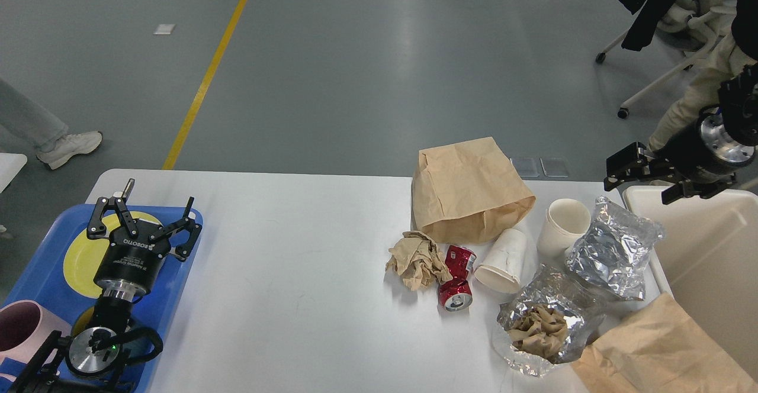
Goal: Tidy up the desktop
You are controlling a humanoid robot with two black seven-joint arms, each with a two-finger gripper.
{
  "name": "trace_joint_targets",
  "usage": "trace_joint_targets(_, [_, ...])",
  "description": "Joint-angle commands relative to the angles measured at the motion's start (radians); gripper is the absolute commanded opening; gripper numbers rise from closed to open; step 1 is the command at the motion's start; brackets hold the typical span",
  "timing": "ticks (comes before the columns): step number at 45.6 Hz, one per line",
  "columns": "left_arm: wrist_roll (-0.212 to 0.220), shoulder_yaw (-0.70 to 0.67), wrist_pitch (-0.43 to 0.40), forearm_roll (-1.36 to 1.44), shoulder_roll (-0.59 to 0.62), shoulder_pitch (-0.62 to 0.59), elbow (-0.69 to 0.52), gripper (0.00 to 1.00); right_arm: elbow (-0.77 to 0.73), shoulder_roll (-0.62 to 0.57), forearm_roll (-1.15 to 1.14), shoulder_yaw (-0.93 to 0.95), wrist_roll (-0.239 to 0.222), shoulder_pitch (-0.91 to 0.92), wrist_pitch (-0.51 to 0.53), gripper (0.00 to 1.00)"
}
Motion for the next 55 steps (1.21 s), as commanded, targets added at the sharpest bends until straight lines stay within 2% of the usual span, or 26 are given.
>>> trace_joint_targets(1, [0.0, 0.0, 0.0, -0.001, 0.0, 0.0, 0.0, 0.97, 0.27, 0.021, 0.0, -0.128, -0.016, 0.231, 0.028, 1.0])
trace_joint_targets(7, [0.0, 0.0, 0.0, -0.001, 0.002, 0.0, 0.0, 0.97, 0.499, 0.033, 0.001, -0.157, -0.048, 0.418, 0.012, 0.97])
trace_joint_targets(9, [0.0, 0.0, 0.0, -0.001, 0.002, 0.0, 0.0, 0.97, 0.579, 0.036, 0.0, -0.157, -0.054, 0.471, 0.001, 0.87])
trace_joint_targets(10, [0.0, 0.0, 0.0, -0.001, 0.002, 0.0, 0.0, 0.96, 0.61, 0.034, 0.0, -0.157, -0.054, 0.489, -0.005, 0.86])
trace_joint_targets(16, [-0.002, 0.0, 0.0, -0.001, 0.002, 0.0, 0.0, 0.97, 0.754, 0.043, -0.007, -0.154, -0.079, 0.581, -0.065, 0.89])
trace_joint_targets(30, [0.0, 0.0, 0.0, -0.001, 0.002, 0.0, 0.0, 0.97, 0.766, 0.022, -0.011, -0.143, -0.093, 0.578, -0.083, 0.91])
trace_joint_targets(35, [0.0, 0.0, 0.0, -0.001, 0.002, 0.0, 0.0, 0.97, 0.771, -0.004, -0.04, -0.143, -0.096, 0.514, -0.181, 0.9])
trace_joint_targets(38, [0.0, -0.002, 0.0, -0.001, 0.002, 0.0, 0.0, 0.97, 0.774, -0.022, -0.098, -0.14, -0.112, 0.462, -0.235, 0.88])
trace_joint_targets(42, [0.0, 0.0, 0.0, 0.001, 0.002, 0.0, 0.0, 0.96, 0.774, -0.038, -0.221, -0.122, -0.149, 0.342, -0.3, 0.85])
trace_joint_targets(46, [0.0, 0.0, 0.0, -0.001, 0.002, 0.0, 0.0, 0.97, 0.774, -0.055, -0.367, -0.088, -0.149, 0.216, -0.396, 0.85])
trace_joint_targets(52, [0.0, 0.0, 0.0, -0.001, 0.002, 0.0, 0.0, 0.96, 0.774, -0.075, -0.615, 0.03, -0.149, -0.003, -0.421, 0.84])
trace_joint_targets(55, [0.0, 0.0, 0.0, -0.001, 0.002, 0.0, 0.0, 0.97, 0.769, -0.067, -0.643, 0.077, -0.158, -0.092, -0.438, 0.84])
